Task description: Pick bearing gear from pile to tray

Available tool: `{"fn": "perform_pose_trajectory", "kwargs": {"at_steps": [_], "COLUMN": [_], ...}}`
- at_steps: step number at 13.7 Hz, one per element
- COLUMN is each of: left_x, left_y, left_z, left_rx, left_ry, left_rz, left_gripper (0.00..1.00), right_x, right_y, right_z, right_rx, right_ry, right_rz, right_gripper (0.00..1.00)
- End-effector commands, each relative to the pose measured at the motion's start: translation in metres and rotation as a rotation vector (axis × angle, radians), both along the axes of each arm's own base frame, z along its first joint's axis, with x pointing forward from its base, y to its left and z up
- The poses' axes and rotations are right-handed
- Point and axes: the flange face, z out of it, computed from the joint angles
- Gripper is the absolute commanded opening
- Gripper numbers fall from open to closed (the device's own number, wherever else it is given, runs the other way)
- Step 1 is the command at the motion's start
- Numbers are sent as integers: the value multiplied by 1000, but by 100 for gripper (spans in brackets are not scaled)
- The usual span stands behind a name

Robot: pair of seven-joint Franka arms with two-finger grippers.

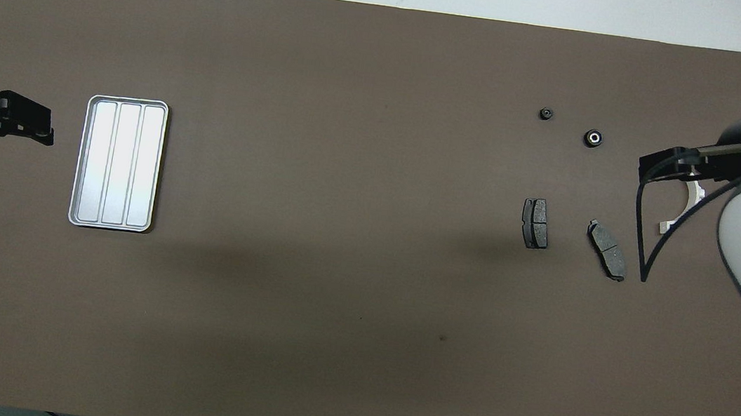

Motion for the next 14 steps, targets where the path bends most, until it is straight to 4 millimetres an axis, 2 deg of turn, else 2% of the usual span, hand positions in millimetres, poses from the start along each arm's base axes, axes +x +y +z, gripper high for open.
{"fn": "perform_pose_trajectory", "kwargs": {"at_steps": [1, 4, 6, 9, 14], "left_x": [1, 1, -2, 1, -2], "left_y": [-4, -4, -3, 5, 2], "left_z": [4, 4, 2, 6, 9], "left_rx": [-10, -10, -9, -10, -10], "left_ry": [-3, -3, 16, -5, -11], "left_rz": [-20, -13, -11, -3, 6], "left_gripper": [100, 100, 100, 100, 100], "right_x": [28, 64, 83, 126, 146], "right_y": [14, 19, 32, 35, 59], "right_z": [-50, -115, -155, -191, -225], "right_rx": [-36, -28, -27, -18, -16], "right_ry": [6, 25, 32, 26, 12], "right_rz": [-15, -15, 1, -17, -36], "right_gripper": [100, 100, 100, 100, 100]}}
